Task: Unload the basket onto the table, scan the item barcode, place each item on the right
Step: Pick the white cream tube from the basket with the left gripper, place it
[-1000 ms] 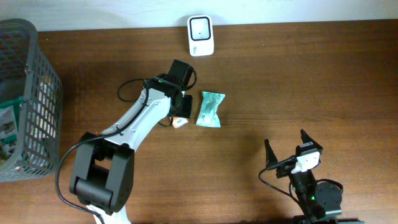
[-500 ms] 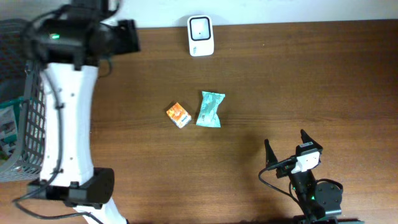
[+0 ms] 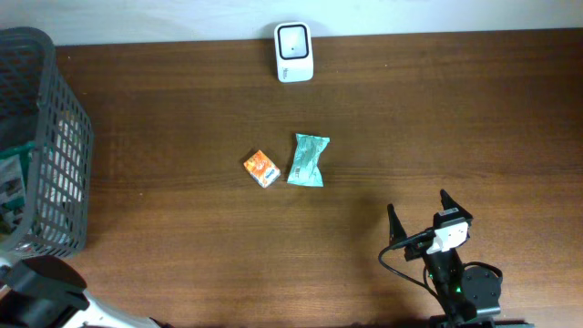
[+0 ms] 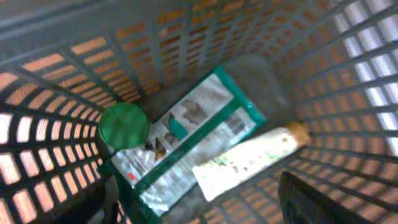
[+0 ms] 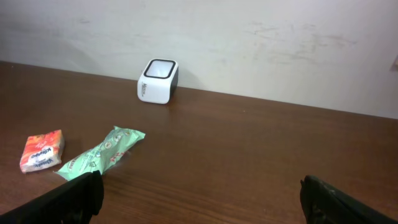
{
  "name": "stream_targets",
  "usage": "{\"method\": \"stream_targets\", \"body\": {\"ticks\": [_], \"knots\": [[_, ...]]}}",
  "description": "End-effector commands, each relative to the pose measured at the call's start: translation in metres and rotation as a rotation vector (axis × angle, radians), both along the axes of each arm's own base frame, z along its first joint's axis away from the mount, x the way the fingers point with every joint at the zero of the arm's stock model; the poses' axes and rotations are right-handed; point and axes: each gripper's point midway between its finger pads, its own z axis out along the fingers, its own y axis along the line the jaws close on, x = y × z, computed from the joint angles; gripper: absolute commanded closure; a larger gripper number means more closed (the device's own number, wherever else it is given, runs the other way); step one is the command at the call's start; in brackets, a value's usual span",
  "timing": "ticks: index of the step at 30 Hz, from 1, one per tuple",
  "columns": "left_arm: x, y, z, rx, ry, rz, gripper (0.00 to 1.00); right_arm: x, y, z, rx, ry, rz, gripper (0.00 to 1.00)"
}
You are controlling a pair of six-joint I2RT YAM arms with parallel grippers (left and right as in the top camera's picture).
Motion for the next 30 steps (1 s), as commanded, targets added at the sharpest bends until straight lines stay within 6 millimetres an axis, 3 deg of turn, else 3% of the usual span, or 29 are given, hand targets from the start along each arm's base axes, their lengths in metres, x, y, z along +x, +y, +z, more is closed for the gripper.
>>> {"method": "stream_targets", "body": {"ticks": [1, 7, 10, 12, 17, 21, 23, 25, 28, 30], "knots": [[0.014, 0.007, -0.043, -0.013, 0.054, -0.164, 0.19, 0.000, 0.001, -0.003, 0.007, 0.004, 0.001, 0.02], [0.074, -0.018, -0.133, -0.170, -0.017, -0.658, 0.20, 0.000, 0.001, -0.003, 0.007, 0.004, 0.001, 0.02], [0.081, -0.022, -0.179, -0.250, 0.001, -0.739, 0.23, 0.000, 0.001, -0.003, 0.007, 0.004, 0.001, 0.02], [0.091, -0.033, -0.200, -0.296, -0.033, -0.830, 0.24, 0.000, 0.001, -0.003, 0.007, 0.004, 0.001, 0.02], [0.115, -0.060, -0.250, -0.313, 0.067, -0.941, 0.24, 0.000, 0.001, -0.003, 0.007, 0.004, 0.001, 0.02], [0.125, -0.070, -0.270, -0.327, 0.085, -0.967, 0.27, 0.000, 0.001, -0.003, 0.007, 0.004, 0.001, 0.02], [0.119, -0.070, -0.294, -0.369, 0.121, -0.957, 0.40, 0.000, 0.001, -0.003, 0.007, 0.004, 0.001, 0.02], [0.118, -0.068, -0.297, -0.365, 0.137, -0.951, 0.63, 0.000, 0.001, -0.003, 0.007, 0.004, 0.001, 0.02], [0.123, -0.064, -0.283, -0.360, 0.122, -0.918, 0.94, 0.000, 0.001, -0.003, 0.007, 0.004, 0.001, 0.02], [0.129, -0.061, -0.261, -0.345, 0.110, -0.914, 1.00, 0.000, 0.001, -0.003, 0.007, 0.004, 0.001, 0.02]]}}
